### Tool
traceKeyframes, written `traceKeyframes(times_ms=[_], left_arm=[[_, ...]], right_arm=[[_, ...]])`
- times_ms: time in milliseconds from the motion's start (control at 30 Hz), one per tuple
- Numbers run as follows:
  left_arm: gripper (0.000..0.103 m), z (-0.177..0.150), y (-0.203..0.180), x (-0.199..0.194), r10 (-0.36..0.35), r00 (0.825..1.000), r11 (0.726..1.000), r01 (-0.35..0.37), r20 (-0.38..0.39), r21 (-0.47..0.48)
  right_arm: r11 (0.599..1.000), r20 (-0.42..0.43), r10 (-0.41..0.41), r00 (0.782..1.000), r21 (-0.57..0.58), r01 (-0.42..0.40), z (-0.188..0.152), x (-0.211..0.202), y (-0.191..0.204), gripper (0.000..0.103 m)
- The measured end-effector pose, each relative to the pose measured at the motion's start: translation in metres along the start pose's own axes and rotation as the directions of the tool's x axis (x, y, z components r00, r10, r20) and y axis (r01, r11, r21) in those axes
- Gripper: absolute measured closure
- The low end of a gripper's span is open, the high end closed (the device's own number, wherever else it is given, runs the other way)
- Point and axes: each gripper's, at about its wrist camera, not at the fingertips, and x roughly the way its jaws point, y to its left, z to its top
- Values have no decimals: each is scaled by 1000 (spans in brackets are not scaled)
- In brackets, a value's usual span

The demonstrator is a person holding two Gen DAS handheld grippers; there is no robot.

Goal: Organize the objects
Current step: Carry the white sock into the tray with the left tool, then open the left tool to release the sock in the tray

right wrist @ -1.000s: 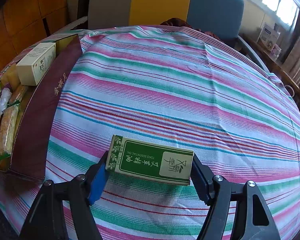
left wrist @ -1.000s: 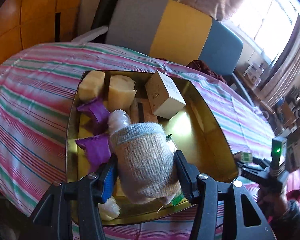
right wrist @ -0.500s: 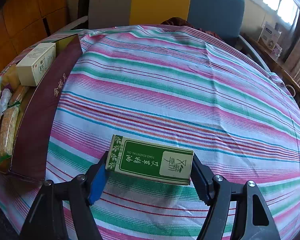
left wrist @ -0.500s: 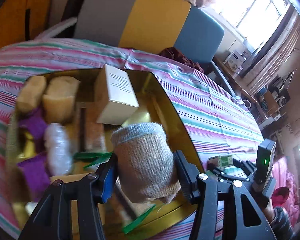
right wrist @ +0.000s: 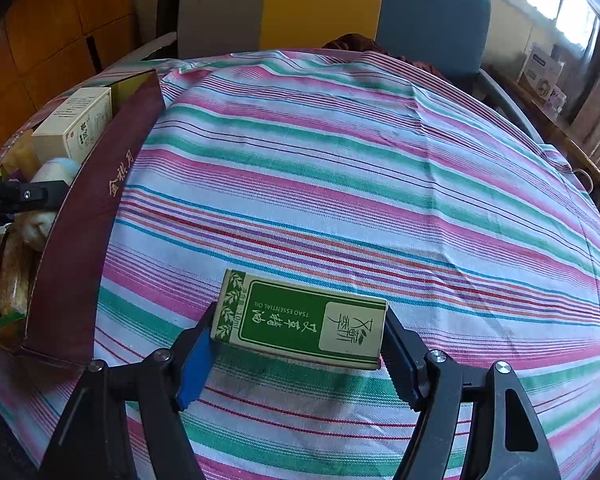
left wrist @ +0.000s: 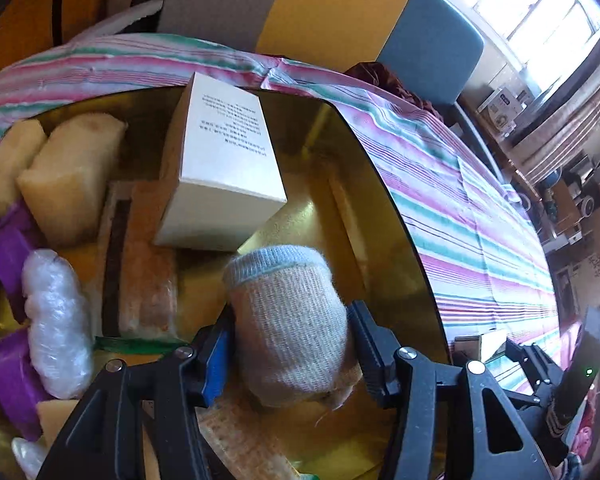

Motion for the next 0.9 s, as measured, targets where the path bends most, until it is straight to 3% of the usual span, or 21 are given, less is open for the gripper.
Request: traceKeyframes(times_ms=[267, 467, 667, 900], left_arm=[[40, 2, -2, 0, 15, 1000, 1000, -15, -15, 11], [32, 1, -2, -7, 24, 999, 999, -25, 23, 25], [27, 1, 0, -33, 26, 995, 999, -29, 97, 28], [27, -19, 12, -93, 18, 976, 998, -32, 218, 61]], right_arm=[[1000, -2, 0, 1000, -2, 0, 1, 1, 0, 29], [1000, -3, 0, 1000, -2, 0, 1, 1, 0, 29], [1000, -2, -2, 1000, 1, 2, 1, 1, 0, 29], [1000, -1, -4, 1000, -1, 4, 1, 0, 0, 29]])
